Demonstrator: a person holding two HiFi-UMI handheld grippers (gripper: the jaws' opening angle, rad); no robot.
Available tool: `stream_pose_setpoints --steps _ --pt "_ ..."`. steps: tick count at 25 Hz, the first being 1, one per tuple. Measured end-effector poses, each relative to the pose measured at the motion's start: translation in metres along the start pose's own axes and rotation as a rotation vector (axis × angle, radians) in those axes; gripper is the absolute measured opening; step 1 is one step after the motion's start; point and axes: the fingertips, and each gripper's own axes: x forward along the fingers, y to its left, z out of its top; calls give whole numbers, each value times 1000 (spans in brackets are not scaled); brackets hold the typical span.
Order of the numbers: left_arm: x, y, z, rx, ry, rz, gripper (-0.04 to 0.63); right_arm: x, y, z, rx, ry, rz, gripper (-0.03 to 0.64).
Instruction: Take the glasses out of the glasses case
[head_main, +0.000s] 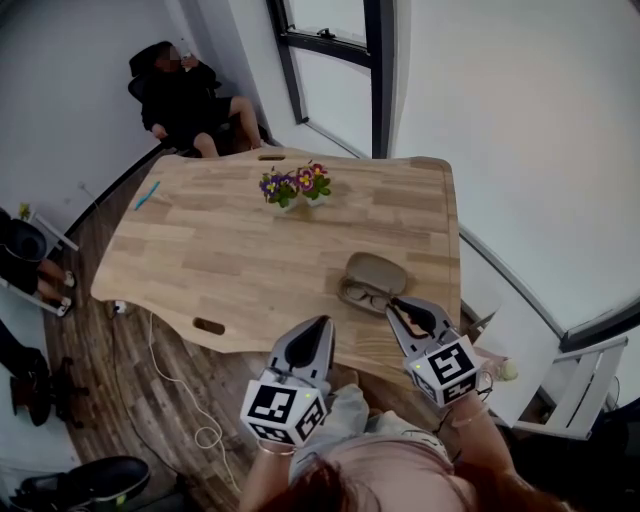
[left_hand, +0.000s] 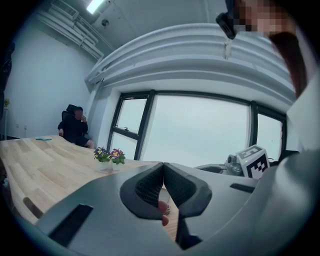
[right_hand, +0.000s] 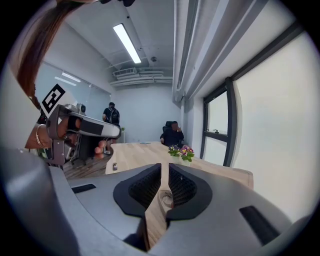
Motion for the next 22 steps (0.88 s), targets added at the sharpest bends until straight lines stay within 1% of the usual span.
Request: stream_pose_setpoints --steps 10,22 --pt "32 32 1 -5 14 -27 2 51 -16 -29 -51 113 32 38" --pt "66 54 -3 -5 39 -51 2 104 -27 -85 -123 278 97 57"
